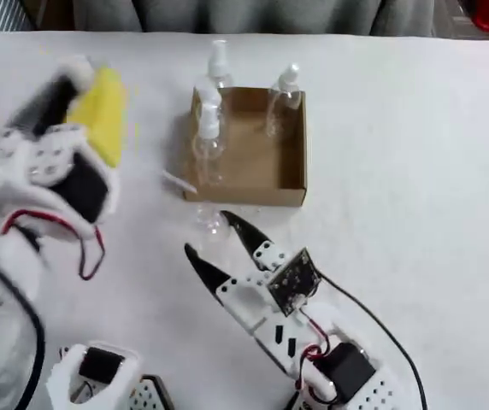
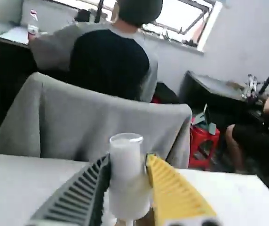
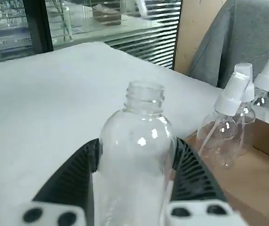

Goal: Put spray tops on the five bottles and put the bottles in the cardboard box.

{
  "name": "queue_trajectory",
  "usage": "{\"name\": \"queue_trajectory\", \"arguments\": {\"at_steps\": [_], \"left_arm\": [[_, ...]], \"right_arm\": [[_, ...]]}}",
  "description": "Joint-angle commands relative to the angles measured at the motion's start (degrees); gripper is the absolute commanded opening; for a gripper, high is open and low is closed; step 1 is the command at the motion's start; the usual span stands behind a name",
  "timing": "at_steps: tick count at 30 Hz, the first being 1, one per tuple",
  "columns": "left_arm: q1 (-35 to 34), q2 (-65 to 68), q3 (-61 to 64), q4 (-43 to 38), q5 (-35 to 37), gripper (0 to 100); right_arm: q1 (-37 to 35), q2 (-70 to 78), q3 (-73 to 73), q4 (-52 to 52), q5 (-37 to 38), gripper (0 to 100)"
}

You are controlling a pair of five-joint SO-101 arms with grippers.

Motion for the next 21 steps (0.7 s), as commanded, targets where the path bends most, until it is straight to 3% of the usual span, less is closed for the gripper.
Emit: {"name": "queue_trajectory", "arguments": {"at_steps": [1, 10, 21], "left_arm": [[2.7, 0.6, -2.5, 1.1, -1.2, 2], [2.9, 0.7, 3.0, 0.7, -5.2, 2], [2.9, 0.9, 4.1, 0.8, -4.8, 2]], "right_arm": [[0.0, -0.6, 0.1, -1.3, 0.6, 1.5], [0.0, -0.6, 0.4, -1.4, 0.6, 1.5], [0.0, -0.6, 0.4, -1.4, 0.6, 1.5]]}}
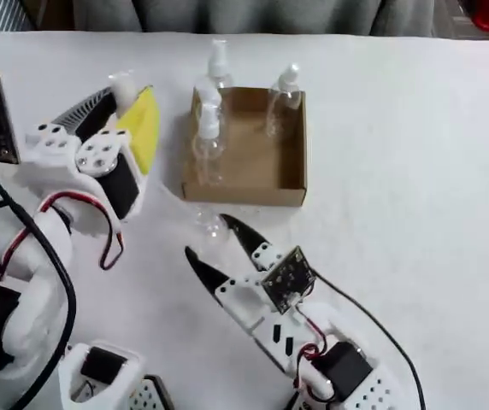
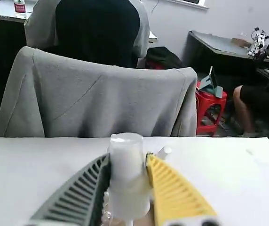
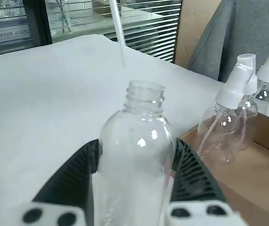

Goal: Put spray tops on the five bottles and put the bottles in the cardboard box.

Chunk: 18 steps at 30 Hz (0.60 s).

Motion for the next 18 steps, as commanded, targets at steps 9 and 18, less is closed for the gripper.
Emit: {"name": "queue_trajectory", "arguments": {"at_steps": [9, 18], "left_arm": [[4.8, 0.1, -0.3, 0.0, 0.2, 2], [3.4, 0.1, 4.8, -3.7, 2.0, 2]], "right_arm": [[-0.1, -0.6, -0.7, -1.4, 0.5, 1.5], [0.0, -0.6, -0.7, -1.3, 0.4, 1.5]]}}
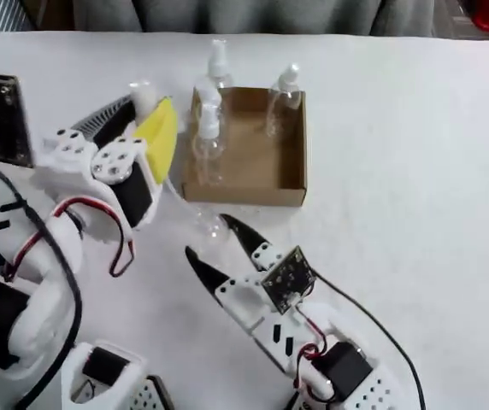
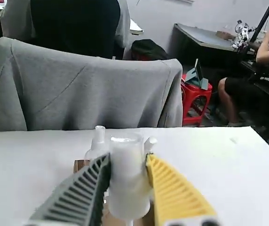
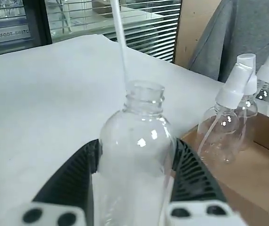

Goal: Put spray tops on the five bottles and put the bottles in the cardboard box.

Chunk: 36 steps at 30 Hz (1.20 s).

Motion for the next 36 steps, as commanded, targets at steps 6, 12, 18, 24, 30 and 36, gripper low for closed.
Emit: {"name": "queue_trajectory", "arguments": {"at_steps": [6, 12, 18, 24, 30, 36], "left_arm": [[-2.3, 0.6, 4.6, -6.3, 0.9, 2], [-2.3, 0.5, -1.1, -6.2, 1.1, 2], [-2.3, 0.9, -0.2, -5.6, 1.0, 2], [-2.8, 0.5, 5.3, -8.9, 0.9, 2], [-2.7, 0.5, 6.4, -9.5, 0.9, 2], [-4.1, 0.5, 1.8, -9.6, 0.9, 2]], "right_arm": [[0.0, -0.6, -0.7, -1.2, 0.4, 1.5], [0.0, -0.6, -0.5, -1.2, 0.5, 1.5], [0.0, -0.6, -0.5, -1.2, 0.6, 1.5], [0.0, -0.6, -0.5, -1.2, 0.6, 1.5], [0.0, -0.6, -0.5, -1.2, 0.6, 1.5], [0.0, -0.6, -0.5, -1.2, 0.6, 1.5]]}}
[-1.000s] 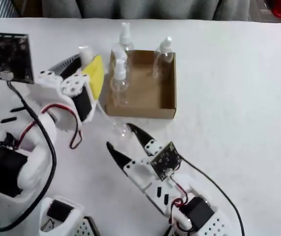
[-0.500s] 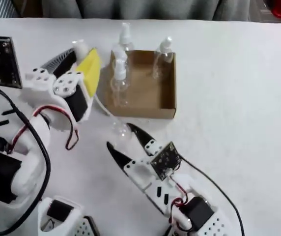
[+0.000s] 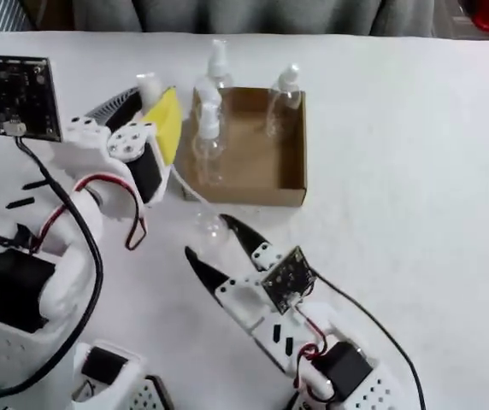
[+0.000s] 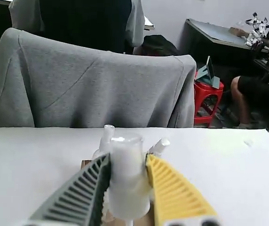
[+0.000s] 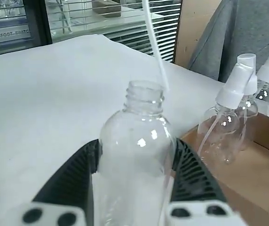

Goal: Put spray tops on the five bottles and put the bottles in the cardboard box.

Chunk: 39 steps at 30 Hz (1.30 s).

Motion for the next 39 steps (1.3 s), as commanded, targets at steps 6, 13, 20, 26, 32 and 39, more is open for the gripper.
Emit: {"name": "queue_trajectory", "arguments": {"at_steps": [6, 13, 20, 26, 32, 39], "left_arm": [[-1.3, -0.4, -5.9, 0.0, 0.8, 2], [-1.3, -0.5, -2.6, 1.0, 0.8, 2], [-0.7, -1.0, -2.2, 5.0, 0.8, 2], [-0.7, -3.8, 5.4, 4.1, 0.8, 2], [0.8, -9.8, 14.5, -1.6, 1.1, 2], [8.0, -13.2, 19.3, -1.9, 1.2, 2]], "right_arm": [[0.1, -0.6, -0.4, -1.2, 0.6, 1.5], [0.1, -0.6, -0.4, -1.2, 0.6, 1.5], [0.1, -0.6, -0.4, -1.2, 0.6, 1.5], [0.1, -0.6, -0.4, -1.2, 0.6, 1.5], [0.1, -0.6, -0.4, -1.2, 0.6, 1.5], [0.1, -0.6, -0.4, -1.2, 0.6, 1.5]]}}
